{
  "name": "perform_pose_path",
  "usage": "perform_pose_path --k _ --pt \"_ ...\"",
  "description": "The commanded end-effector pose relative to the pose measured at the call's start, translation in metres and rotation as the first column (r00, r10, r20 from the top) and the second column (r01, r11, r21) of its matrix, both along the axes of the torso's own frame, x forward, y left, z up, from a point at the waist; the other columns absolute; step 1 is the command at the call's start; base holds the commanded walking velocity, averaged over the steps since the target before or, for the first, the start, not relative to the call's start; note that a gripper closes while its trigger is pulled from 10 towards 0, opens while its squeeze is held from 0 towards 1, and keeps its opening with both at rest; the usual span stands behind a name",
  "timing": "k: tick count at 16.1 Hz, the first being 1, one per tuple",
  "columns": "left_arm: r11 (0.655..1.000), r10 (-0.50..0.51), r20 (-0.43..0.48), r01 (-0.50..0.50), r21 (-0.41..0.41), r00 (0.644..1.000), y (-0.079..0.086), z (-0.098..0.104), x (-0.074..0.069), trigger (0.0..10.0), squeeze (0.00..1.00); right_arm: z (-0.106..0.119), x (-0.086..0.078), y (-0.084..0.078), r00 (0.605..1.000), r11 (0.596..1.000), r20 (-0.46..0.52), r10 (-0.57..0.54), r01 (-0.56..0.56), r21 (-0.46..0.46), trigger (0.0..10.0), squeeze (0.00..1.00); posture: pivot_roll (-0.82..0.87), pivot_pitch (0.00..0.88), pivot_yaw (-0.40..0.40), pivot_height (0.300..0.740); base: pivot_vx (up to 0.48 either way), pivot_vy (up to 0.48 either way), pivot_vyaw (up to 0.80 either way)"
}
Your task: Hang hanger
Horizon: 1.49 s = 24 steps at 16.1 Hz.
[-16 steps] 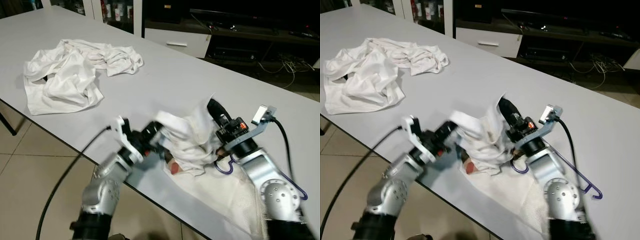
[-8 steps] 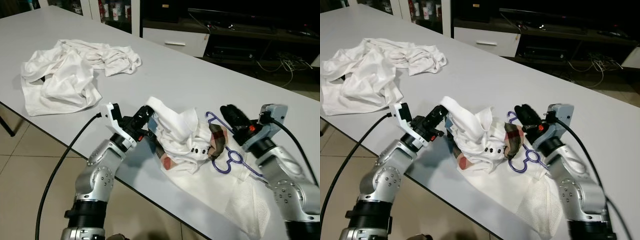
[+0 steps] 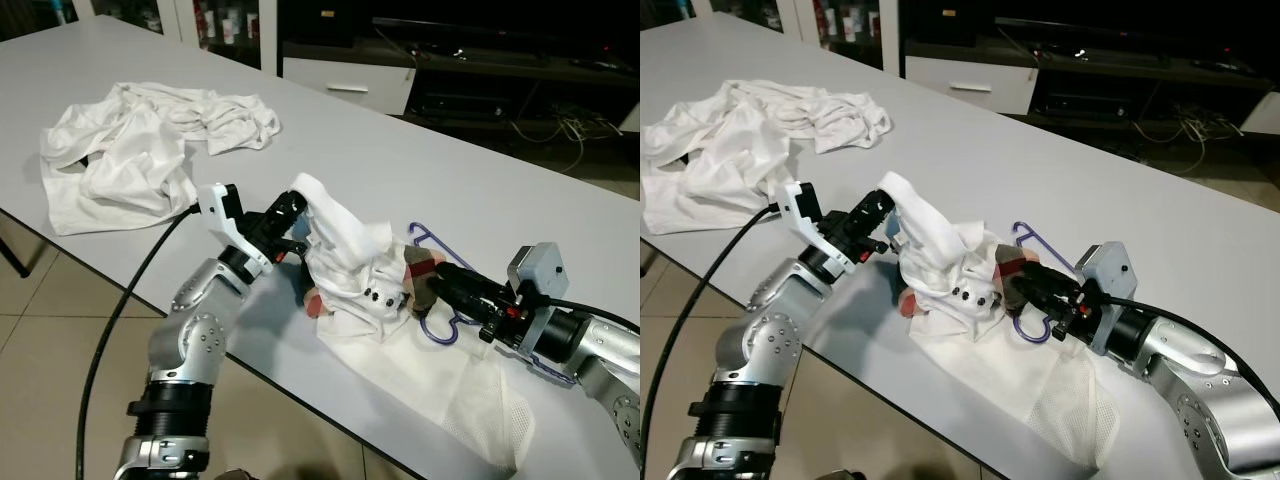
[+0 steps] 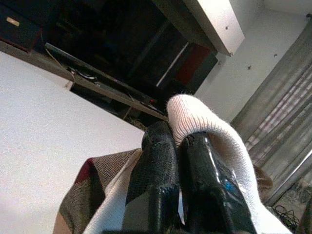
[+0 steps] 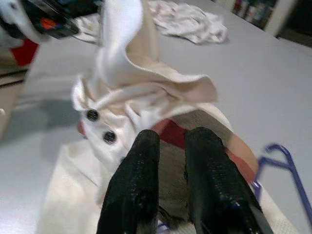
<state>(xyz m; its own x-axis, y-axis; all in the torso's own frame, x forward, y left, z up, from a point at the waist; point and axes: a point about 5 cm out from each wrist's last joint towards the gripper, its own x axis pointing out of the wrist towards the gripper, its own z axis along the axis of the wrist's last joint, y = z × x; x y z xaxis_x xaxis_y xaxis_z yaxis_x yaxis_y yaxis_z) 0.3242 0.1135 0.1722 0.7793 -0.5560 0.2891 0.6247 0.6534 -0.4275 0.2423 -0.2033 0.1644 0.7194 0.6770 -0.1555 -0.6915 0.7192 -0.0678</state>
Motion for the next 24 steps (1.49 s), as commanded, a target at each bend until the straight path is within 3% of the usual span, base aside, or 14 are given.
perform_pose_path --k 1,3,5,6,9,12,19,24 --pt "1.0 0.015 -0.012 -0.014 0.021 1.0 0.001 -0.003 0.0 0.0 0.0 -0.008 -0.002 -0.007 0.997 0.997 -0.013 -0.074 0.074 -0.014 10.0 0.0 -0.03 0.096 -0.036 0.74 0.0 0.0 0.0" --pt "0.998 0.033 -0.016 -0.032 0.054 0.999 0.005 -0.004 0.0 0.0 0.0 -0.009 0.002 -0.011 0.979 0.979 0.023 -0.203 0.203 0.033 10.0 0.0 -0.03 0.103 -0.031 0.74 0.0 0.0 0.0" --pt "0.984 0.117 -0.062 -0.108 0.144 0.991 0.013 -0.014 0.006 0.0 0.0 -0.007 0.005 -0.013 0.94 0.931 0.027 -0.339 0.331 0.155 10.0 0.0 -0.04 0.107 -0.025 0.74 0.0 0.0 0.0" --pt "0.974 0.159 -0.13 -0.135 0.182 0.979 0.016 -0.022 0.01 10.0 0.0 -0.004 0.006 -0.015 0.914 0.896 0.033 -0.404 0.387 0.218 10.0 0.0 -0.05 0.108 -0.021 0.74 0.0 0.0 0.0" --pt "0.977 0.134 -0.119 -0.111 0.184 0.984 0.013 -0.021 0.011 10.0 0.0 -0.002 0.004 -0.014 0.905 0.878 0.029 -0.425 0.404 0.256 10.0 0.0 -0.05 0.106 -0.025 0.74 0.0 0.0 0.0" --pt "0.955 0.186 -0.099 -0.155 0.254 0.978 0.015 -0.02 0.016 10.0 0.0 0.002 0.002 -0.016 0.895 0.863 0.03 -0.444 0.419 0.282 10.0 0.0 -0.06 0.106 -0.03 0.74 0.0 -0.129 0.0" --pt "0.95 0.204 -0.105 -0.171 0.262 0.973 0.014 -0.025 0.016 10.0 0.0 0.007 0.001 -0.024 0.88 0.842 0.026 -0.474 0.445 0.305 10.0 0.0 -0.07 0.113 -0.04 0.74 0.0 -0.466 0.0" --pt "0.953 0.214 -0.118 -0.181 0.244 0.97 0.016 -0.027 0.016 10.0 0.0 0.013 0.001 -0.025 0.878 0.839 0.031 -0.477 0.445 0.314 10.0 0.0 -0.07 0.118 -0.045 0.74 0.0 0.0 0.0"
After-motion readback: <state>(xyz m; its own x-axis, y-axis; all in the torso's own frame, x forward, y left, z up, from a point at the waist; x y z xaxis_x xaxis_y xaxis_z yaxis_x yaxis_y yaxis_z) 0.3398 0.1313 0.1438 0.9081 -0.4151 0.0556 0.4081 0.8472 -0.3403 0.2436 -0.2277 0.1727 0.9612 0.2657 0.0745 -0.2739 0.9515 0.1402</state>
